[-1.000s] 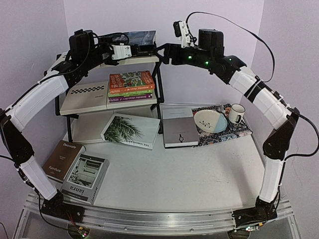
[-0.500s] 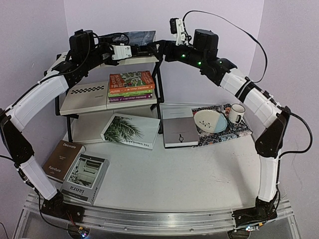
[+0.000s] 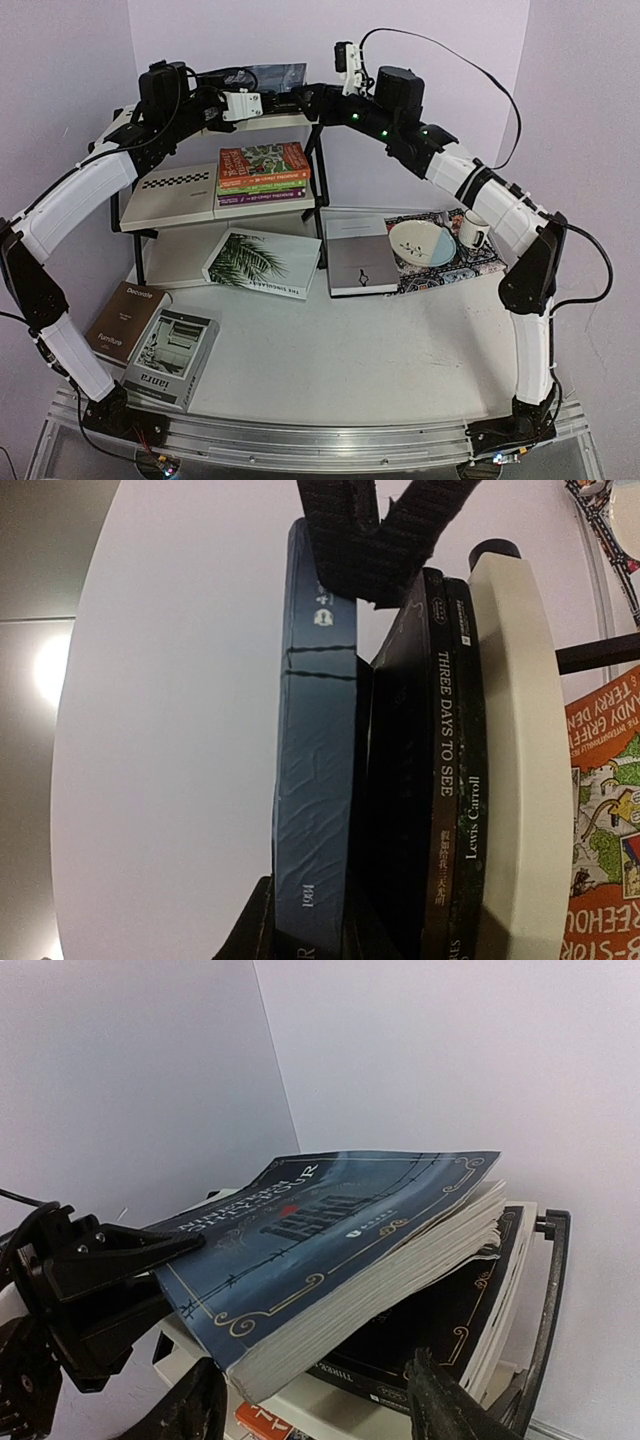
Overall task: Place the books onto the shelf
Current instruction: Place the book on the book pile on the shelf.
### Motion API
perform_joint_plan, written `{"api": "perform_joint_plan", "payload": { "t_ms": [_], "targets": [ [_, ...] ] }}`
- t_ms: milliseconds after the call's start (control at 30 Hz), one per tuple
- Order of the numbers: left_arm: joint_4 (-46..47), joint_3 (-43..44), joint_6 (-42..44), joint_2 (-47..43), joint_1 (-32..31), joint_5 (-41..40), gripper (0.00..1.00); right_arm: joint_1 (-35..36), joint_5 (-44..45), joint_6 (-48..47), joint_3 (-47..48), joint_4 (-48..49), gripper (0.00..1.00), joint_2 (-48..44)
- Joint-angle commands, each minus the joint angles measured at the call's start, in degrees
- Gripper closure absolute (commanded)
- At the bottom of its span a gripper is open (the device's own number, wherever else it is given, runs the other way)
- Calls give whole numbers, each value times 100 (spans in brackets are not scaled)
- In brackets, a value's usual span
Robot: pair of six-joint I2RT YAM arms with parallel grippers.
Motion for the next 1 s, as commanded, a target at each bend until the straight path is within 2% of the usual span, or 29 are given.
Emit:
{"api": "perform_joint_plan", "payload": {
  "t_ms": [0, 267, 567, 967],
  "targets": [
    [544, 71, -6, -210, -36, 192, 79, -60, 375, 196, 217, 681, 39, 60],
    [484, 92, -74, -220, -36, 389, 65, -68, 505, 260, 220, 752, 39, 104],
    [192, 50, -276, -343, -36, 677, 60, -92, 553, 443, 354, 774, 40, 294],
    [-215, 94, -961, -583, -36, 1460, 55, -95, 413, 495, 233, 898, 35, 282]
  ]
}}
